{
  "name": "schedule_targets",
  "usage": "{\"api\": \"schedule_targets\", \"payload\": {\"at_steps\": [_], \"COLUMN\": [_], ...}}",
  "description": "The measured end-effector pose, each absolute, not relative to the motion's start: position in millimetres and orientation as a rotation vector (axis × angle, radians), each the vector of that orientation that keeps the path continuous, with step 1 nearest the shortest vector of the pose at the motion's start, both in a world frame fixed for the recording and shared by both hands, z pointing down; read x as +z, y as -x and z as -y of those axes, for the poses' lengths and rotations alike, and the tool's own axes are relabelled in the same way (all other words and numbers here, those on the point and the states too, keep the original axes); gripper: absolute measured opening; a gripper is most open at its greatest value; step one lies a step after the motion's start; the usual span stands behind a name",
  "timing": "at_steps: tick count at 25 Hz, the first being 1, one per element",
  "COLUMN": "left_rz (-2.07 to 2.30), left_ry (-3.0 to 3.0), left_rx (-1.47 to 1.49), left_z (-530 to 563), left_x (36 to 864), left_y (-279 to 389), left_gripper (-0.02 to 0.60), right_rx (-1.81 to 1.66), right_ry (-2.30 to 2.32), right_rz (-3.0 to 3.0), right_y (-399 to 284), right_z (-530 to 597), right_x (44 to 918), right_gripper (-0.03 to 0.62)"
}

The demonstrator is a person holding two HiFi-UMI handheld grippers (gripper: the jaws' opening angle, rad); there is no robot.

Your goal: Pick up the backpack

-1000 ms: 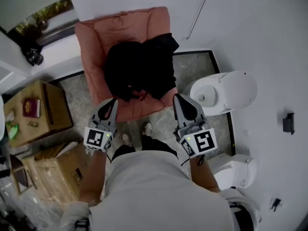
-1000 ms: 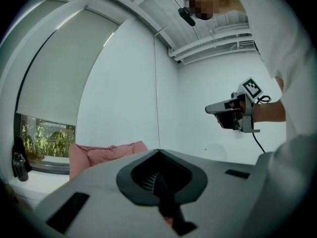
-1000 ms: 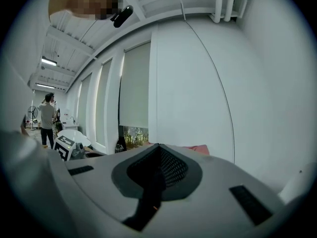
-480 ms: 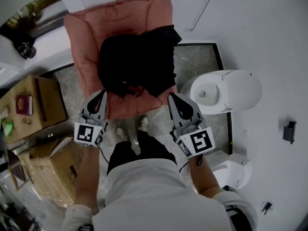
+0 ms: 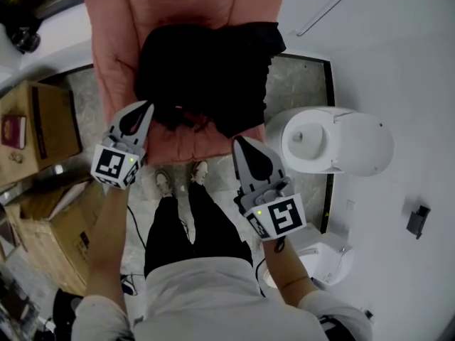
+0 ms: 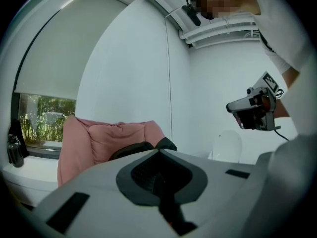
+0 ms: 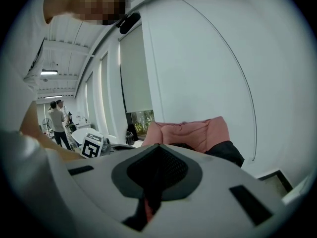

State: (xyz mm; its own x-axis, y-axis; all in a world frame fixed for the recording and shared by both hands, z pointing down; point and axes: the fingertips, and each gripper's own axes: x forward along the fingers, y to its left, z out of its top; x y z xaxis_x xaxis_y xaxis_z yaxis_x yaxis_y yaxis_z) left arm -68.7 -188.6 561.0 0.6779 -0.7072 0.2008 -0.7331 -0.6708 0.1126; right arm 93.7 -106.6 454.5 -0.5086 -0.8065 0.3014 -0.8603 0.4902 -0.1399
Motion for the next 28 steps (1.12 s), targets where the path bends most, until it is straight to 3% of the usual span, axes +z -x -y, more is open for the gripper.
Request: {"api": "schedule_targets", "payload": {"at_steps": [6,10,19,21,23,28], "left_rz": [1.149,1.103,1.02,1.006,0.99,0.918], "left_ry": [-2.606,-2.603,-2.531,-2.516,-2.494,-2.521], "left_rx": [0.24,0.263,0.244,0.238,0.217,0.213], "left_z": [218,239,277,283,290,299], "left_x": [610,629,656,663,670,676], "left_y": [67,58,31,30,29,24], "left_gripper": [0.02,0.12,0.177,0.233,0.344,0.367], "right_rx": [0.442,0.47,0.471,0.481,0.494,0.508], "right_ry": [-1.396,-1.39,-1.399,-1.405,-1.408,-1.4], "right_rz": [2.522,2.51,2.509,2.497,2.486,2.483], "right_y": [-101,-106,-129,-136,-141,-147], "right_z": [118,128,153,155,156,161], "right_x": [483,496,503,507,512,517], "right_gripper": [0.021,0.021,0.021,0.021,0.021,0.021]}}
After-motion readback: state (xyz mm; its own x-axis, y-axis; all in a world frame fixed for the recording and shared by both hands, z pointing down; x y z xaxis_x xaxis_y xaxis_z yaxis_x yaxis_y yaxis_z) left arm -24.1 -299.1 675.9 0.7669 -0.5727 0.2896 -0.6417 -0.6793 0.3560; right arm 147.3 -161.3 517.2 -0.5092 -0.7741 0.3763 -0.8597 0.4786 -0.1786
